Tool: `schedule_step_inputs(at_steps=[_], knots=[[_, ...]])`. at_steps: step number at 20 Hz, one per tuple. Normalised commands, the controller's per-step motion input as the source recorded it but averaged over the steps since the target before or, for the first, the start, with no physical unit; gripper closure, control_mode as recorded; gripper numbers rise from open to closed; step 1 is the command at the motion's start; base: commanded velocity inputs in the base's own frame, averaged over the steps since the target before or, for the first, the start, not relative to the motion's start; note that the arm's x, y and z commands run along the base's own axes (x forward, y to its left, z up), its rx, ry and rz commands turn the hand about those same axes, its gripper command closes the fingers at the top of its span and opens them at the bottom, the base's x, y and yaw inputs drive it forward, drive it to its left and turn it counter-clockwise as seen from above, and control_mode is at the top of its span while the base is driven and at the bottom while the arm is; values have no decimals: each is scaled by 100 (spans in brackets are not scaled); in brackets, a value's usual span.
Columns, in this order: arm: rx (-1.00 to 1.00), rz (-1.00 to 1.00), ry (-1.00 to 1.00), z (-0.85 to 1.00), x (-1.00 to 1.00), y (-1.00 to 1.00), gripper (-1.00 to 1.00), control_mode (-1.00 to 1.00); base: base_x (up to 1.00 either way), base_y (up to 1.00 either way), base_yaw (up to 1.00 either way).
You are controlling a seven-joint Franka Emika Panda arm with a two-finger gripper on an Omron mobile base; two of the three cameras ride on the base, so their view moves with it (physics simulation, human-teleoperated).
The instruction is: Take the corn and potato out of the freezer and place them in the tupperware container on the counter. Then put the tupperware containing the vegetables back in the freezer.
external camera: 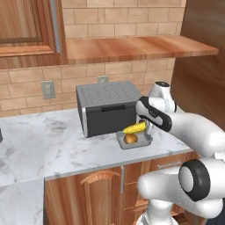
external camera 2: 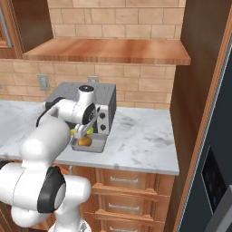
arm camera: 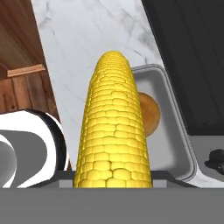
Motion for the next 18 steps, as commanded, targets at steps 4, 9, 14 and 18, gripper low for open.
schedule_step_inputs(at_steps=[4,9,14,18], knots=[[0,24,0,-36,34,-31,100,-100,0,0,0],[0,12,-2,-37,0,-6,100,-100,0,0,0],[0,3,-11,-28,0,16,100,-100,0,0,0],[0,0,-6,-21,0,18,100,-100,0,0,0]])
